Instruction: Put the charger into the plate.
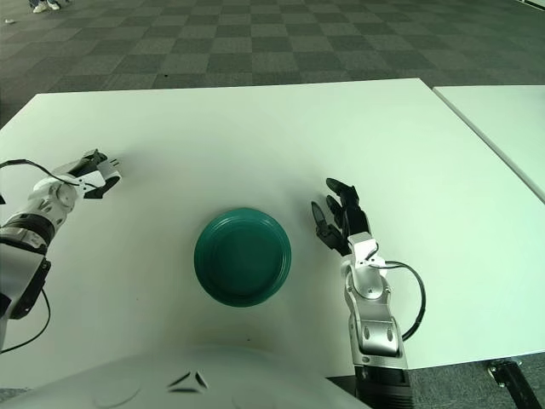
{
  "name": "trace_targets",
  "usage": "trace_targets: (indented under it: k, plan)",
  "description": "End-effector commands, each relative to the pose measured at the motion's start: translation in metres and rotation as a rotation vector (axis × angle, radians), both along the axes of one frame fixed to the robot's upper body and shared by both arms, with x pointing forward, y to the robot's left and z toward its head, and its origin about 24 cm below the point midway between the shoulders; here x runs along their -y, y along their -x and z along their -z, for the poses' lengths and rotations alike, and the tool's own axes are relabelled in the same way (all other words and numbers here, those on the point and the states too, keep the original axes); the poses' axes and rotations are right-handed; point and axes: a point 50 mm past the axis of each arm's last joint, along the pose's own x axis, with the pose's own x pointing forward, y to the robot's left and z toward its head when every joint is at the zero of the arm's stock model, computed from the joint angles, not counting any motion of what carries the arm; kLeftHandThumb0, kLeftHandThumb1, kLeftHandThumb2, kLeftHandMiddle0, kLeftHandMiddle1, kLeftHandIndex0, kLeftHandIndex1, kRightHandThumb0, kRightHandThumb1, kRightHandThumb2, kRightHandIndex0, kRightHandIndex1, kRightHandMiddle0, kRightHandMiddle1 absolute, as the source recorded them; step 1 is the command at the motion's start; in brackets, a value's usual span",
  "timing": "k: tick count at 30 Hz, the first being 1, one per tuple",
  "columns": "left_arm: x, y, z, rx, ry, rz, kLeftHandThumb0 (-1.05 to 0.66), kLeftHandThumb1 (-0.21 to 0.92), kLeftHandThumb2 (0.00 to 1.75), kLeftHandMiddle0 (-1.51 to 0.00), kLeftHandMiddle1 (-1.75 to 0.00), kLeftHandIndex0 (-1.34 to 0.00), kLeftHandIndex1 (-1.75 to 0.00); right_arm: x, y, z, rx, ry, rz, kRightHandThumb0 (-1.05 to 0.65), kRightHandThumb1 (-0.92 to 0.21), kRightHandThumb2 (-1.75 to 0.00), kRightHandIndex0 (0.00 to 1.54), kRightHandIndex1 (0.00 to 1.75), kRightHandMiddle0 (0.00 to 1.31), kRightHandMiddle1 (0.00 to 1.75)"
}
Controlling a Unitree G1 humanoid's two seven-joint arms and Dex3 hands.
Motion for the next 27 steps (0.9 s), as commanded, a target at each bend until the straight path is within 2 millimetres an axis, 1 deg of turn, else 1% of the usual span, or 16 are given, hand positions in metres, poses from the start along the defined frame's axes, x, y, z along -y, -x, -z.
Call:
trace_targets:
  k: [1,10,20,21,23,24,25,27]
  plan:
    - [0.000,0.011,0.015,-0.057,0.000,-0.007,-1.05,0.92,0.83,-0.29,-0.05,0.00,-0.87,0.003,0.005,0.020,-0.116,-0.018,0.010,-0.68,-0.92,-0.57,0.31,0.01,0.00,0.63]
    - [0.001,0.015,0.023,-0.078,0.005,-0.008,-1.05,0.92,0.83,-0.30,-0.05,0.00,-0.86,0.006,0.003,0.020,-0.116,-0.018,0.010,-0.68,-0.92,-0.57,0.31,0.01,0.00,0.63]
    - [-0.002,0.021,0.028,-0.120,0.007,-0.022,-1.04,0.92,0.87,-0.36,-0.09,0.00,-0.82,0.009,0.001,0.020,-0.116,-0.018,0.010,-0.68,-0.92,-0.57,0.31,0.01,0.00,0.63]
    - [-0.002,0.021,0.029,-0.125,0.007,-0.024,-1.04,0.92,0.87,-0.36,-0.14,0.00,-0.82,0.009,0.001,0.020,-0.116,-0.018,0.010,-0.68,-0.92,-0.57,0.31,0.01,0.00,0.63]
    - [-0.002,0.022,0.030,-0.131,0.007,-0.025,-1.05,0.92,0.88,-0.22,-0.46,0.00,-0.81,0.010,0.000,0.020,-0.116,-0.018,0.010,-0.68,-0.92,-0.57,0.31,0.01,0.00,0.63]
    - [-0.001,0.022,0.030,-0.133,0.008,-0.025,-1.05,0.92,0.88,-0.20,-0.51,0.00,-0.82,0.010,0.000,0.020,-0.116,-0.018,0.010,-0.68,-0.92,-0.57,0.31,0.01,0.00,0.63]
    - [-0.001,0.022,0.030,-0.134,0.008,-0.026,-1.05,0.92,0.89,-0.16,-0.61,0.00,-0.82,0.011,0.000,0.020,-0.116,-0.018,0.010,-0.68,-0.92,-0.57,0.31,0.00,0.00,0.63]
    - [-0.001,0.022,0.031,-0.137,0.009,-0.026,-1.05,0.92,0.89,-0.12,-0.72,0.00,-0.82,0.011,-0.001,0.020,-0.116,-0.018,0.010,-0.68,-0.92,-0.57,0.31,0.00,0.00,0.63]
